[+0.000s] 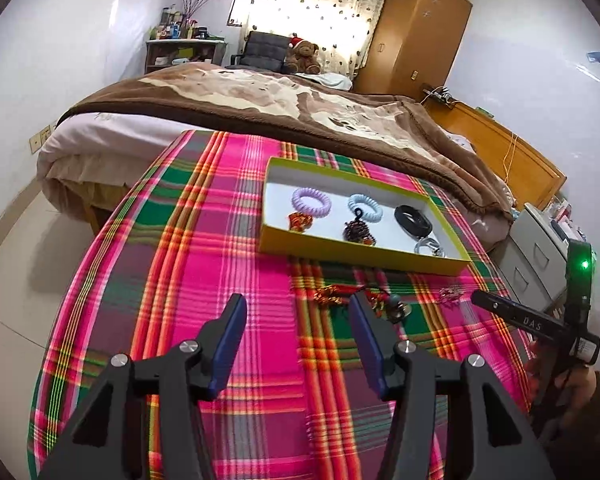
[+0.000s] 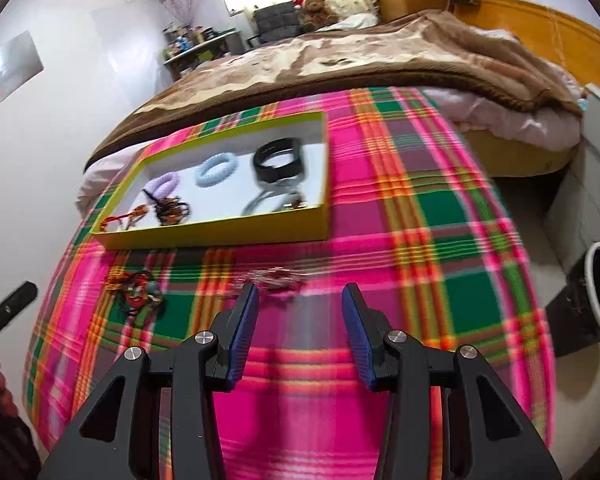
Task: Organize jewelry
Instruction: 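Lower the right tool onto the pink rhinestone hair clip and grasp it, then grasp the black cord hair tie with the left tool while the right tool holds the clip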
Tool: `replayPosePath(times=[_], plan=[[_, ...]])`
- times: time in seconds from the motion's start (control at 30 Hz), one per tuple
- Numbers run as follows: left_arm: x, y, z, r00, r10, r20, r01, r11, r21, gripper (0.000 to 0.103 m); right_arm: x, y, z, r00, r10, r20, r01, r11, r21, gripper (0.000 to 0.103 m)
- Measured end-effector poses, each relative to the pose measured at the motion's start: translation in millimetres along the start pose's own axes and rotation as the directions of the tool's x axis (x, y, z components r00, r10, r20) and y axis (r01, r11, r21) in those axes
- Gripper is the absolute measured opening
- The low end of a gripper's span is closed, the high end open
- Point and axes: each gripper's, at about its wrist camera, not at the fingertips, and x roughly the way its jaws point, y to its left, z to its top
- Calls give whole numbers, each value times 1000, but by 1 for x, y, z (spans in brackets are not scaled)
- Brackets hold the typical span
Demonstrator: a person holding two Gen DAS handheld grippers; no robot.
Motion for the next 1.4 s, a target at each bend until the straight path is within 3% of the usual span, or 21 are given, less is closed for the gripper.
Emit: replayPosePath(times=[0.17, 0.47, 0.77, 0.83, 0.87, 1.13, 1.4], plan=[[3, 10, -4, 1000, 11, -8, -11, 1000, -28, 55, 15, 18, 6, 999, 47, -18, -47, 999, 25, 44], [8, 20, -5, 1000, 17, -23, -17, 999, -37, 55, 39, 35, 10, 996, -78, -47, 79, 997, 18, 44], [13, 19, -5, 999, 4, -38, -5, 1000, -29, 55, 46, 45, 10, 979, -206, -10, 205, 978, -34, 44], [14, 18, -4, 999, 1, -38, -2, 1000, -27, 55, 45, 45, 9, 973, -231, -6, 231, 972, -50, 34], [15, 17, -4, 999, -2, -42, 1, 1000, -26, 55, 45, 45, 9, 972, -235, -5, 235, 971, -48, 33], [25, 6, -2, 997, -17, -71, 18, 1000, 5, 55, 31, 26, 3, 980, -198, -3, 198, 980, 3, 33], [42, -35, -3, 989, -85, -124, 98, 990, 104, 55, 5, 14, -2, 988, -150, 30, 149, 988, 33, 33]])
